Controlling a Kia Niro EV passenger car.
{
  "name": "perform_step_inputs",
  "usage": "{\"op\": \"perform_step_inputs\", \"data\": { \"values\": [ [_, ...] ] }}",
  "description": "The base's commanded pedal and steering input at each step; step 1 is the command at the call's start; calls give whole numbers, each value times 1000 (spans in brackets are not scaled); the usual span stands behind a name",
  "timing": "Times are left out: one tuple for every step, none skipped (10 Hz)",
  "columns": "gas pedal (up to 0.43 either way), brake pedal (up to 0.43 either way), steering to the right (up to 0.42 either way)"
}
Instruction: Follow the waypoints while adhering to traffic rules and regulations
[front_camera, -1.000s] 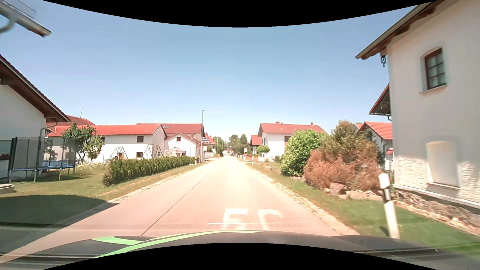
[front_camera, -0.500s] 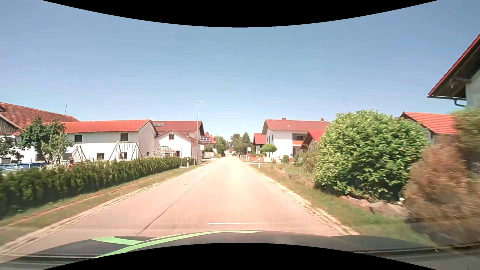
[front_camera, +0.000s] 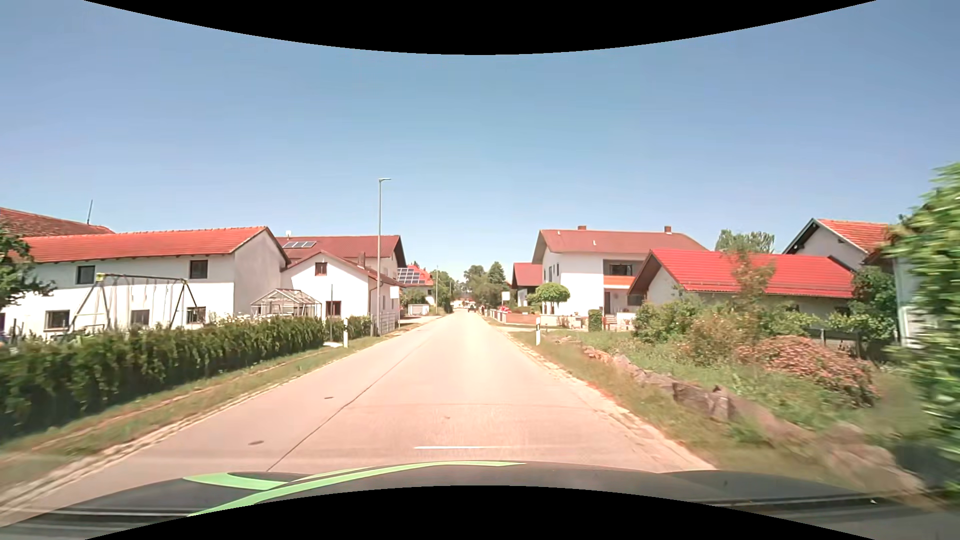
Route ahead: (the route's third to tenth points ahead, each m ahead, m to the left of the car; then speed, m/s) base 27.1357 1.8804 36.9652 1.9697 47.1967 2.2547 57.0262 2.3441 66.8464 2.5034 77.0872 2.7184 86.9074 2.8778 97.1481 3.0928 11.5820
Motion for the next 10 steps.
{"op": "perform_step_inputs", "data": {
  "values": [
    [47,0,-6],
    [39,0,-6],
    [39,0,-5],
    [39,0,-5],
    [39,0,-5],
    [39,0,-5],
    [28,0,-5],
    [28,0,-5],
    [28,0,-5],
    [28,0,-5]
  ]
}}
